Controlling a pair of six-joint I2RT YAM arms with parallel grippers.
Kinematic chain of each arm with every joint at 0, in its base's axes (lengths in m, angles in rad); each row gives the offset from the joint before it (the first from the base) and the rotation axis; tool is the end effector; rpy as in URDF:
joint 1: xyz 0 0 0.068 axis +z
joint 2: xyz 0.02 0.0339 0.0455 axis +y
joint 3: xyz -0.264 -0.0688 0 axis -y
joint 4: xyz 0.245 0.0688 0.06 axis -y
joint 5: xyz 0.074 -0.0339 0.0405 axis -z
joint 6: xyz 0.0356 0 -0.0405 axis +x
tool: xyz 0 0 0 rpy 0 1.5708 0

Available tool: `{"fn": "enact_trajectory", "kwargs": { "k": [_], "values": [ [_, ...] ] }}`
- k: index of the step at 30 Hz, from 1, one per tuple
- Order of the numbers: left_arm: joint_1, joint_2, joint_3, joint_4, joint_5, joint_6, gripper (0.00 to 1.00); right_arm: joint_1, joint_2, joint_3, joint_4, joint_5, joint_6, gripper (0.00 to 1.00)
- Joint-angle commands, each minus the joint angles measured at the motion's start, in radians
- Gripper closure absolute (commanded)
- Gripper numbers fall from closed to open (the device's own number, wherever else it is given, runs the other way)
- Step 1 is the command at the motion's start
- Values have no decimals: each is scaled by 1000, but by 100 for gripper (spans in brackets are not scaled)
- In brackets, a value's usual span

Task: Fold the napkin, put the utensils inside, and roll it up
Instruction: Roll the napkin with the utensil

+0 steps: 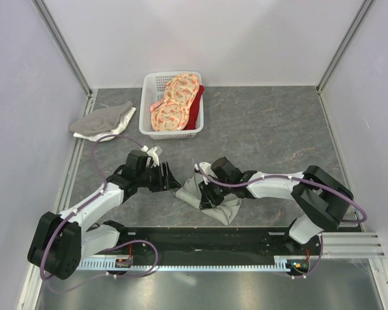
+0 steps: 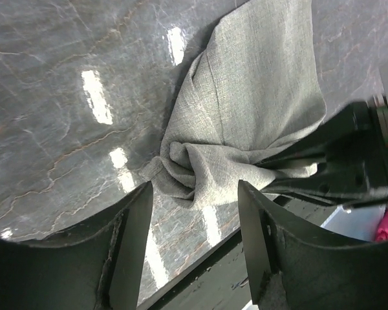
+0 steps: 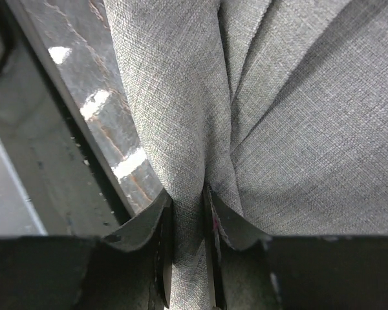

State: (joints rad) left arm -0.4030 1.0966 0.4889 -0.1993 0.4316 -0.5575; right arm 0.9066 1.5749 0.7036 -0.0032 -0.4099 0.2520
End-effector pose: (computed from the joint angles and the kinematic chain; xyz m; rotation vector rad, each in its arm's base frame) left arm 0.1859 -0.0954 0.1809 0.0264 2.5019 -0.9470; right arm 0.1695 0.2396 0.1468 -1.0248 2.4064 0.9719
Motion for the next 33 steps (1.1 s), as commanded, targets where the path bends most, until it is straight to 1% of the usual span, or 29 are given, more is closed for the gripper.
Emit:
{"fn": "enact_trajectory", "kwargs": {
  "k": [1, 8, 12, 19, 22, 23, 25, 26, 29, 32, 33],
  "values": [
    [0, 19, -13, 116, 78, -5, 39, -64, 60, -24, -15, -246, 39, 72],
    [-10, 68, -47, 257, 130, -16, 40, -185, 135, -12, -11, -371, 61, 72],
    [-20, 123, -56, 351, 168, -24, 42, -224, 192, 2, -9, -432, 59, 72],
    [-60, 226, -61, 480, 217, -41, 45, -276, 284, 23, -7, -481, 47, 73],
    [-79, 276, -59, 505, 217, -42, 53, -284, 298, 37, -9, -489, 41, 73],
    [-83, 295, -58, 505, 216, -44, 60, -287, 300, 40, -12, -487, 38, 73],
    [-88, 341, -53, 506, 217, -45, 65, -294, 304, 48, -15, -487, 35, 73],
    [-92, 353, -50, 506, 216, -45, 72, -295, 304, 51, -18, -486, 35, 72],
    [-99, 396, -32, 474, 200, -45, 85, -296, 284, 59, -47, -458, 30, 67],
    [-106, 443, 5, 428, 188, -22, 90, -298, 235, 60, -90, -406, 29, 55],
    [-108, 454, 16, 396, 182, -19, 91, -296, 222, 63, -104, -386, 29, 49]
  ]
}}
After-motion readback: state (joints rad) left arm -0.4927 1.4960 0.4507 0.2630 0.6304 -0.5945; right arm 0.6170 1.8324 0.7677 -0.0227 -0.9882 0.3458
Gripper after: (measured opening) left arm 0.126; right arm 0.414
